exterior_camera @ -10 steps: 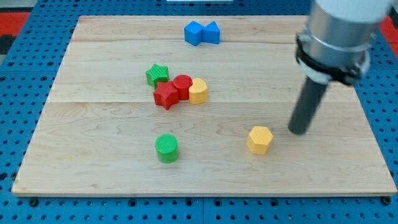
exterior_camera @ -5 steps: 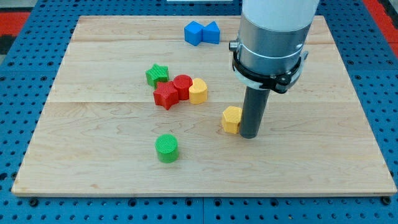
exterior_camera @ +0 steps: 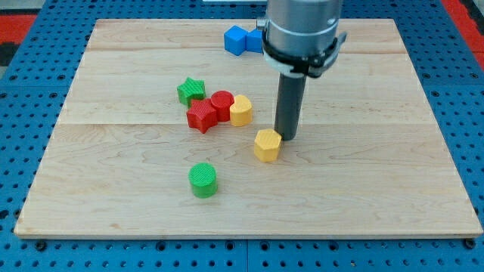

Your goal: Move the hexagon right above the green circle

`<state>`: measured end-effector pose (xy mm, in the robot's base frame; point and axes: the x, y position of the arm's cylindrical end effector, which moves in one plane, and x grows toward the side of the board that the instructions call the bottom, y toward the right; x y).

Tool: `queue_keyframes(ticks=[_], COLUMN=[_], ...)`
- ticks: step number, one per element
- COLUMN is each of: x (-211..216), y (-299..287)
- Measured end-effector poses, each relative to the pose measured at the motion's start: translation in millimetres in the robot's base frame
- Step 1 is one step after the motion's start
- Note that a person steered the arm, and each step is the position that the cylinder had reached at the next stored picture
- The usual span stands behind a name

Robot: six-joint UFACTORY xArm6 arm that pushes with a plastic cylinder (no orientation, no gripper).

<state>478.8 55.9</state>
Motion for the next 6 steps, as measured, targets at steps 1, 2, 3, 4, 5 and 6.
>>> queue_keyframes(ticks=[1,2,3,4,5,6], x=[25.4,36.7,56.4,69.1,60.1,21.6], y=[-16.1,-53.6,-64.7,-74.5,-125.0,-159.9])
